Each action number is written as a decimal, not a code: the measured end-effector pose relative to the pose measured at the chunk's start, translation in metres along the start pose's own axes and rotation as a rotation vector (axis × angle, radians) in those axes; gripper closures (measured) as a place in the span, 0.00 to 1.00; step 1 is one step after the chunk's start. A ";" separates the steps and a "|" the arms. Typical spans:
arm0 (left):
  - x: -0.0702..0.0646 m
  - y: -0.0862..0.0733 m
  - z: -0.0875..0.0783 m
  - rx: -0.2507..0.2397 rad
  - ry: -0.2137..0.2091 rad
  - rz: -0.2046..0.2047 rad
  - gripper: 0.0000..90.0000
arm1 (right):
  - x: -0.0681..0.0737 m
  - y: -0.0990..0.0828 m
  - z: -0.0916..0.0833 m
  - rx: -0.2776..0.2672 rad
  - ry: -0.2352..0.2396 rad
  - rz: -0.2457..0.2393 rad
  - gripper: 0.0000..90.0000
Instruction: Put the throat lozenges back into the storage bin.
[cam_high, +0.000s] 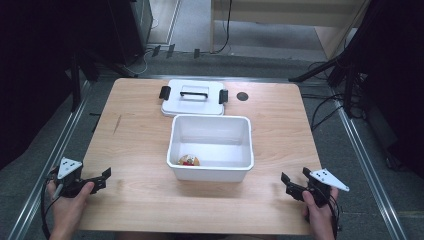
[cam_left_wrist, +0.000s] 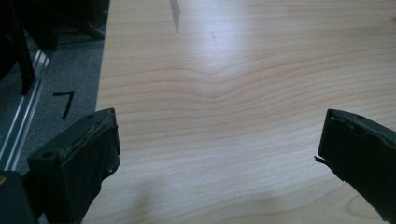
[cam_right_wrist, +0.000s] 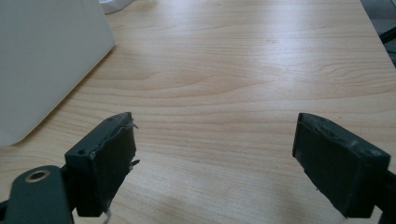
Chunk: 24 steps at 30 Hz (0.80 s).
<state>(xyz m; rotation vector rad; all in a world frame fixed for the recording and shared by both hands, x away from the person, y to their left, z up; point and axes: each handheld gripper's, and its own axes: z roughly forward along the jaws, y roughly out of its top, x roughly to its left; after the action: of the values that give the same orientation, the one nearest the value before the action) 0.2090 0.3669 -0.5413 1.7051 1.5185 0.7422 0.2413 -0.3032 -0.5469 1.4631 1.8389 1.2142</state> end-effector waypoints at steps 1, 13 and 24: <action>0.002 -0.002 -0.001 -0.004 0.005 -0.005 0.00 | 0.000 0.000 0.000 0.000 -0.001 0.000 0.15; 0.016 -0.021 -0.018 -0.036 0.071 -0.042 0.00 | 0.000 0.000 0.000 -0.001 -0.001 0.005 0.15; 0.021 -0.029 -0.024 -0.076 0.076 -0.072 0.00 | -0.001 0.000 0.000 -0.002 0.001 0.007 0.15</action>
<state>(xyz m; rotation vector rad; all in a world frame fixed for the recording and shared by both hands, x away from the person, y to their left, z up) 0.1756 0.3921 -0.5524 1.5737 1.5746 0.8247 0.2417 -0.3044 -0.5471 1.4697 1.8339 1.2199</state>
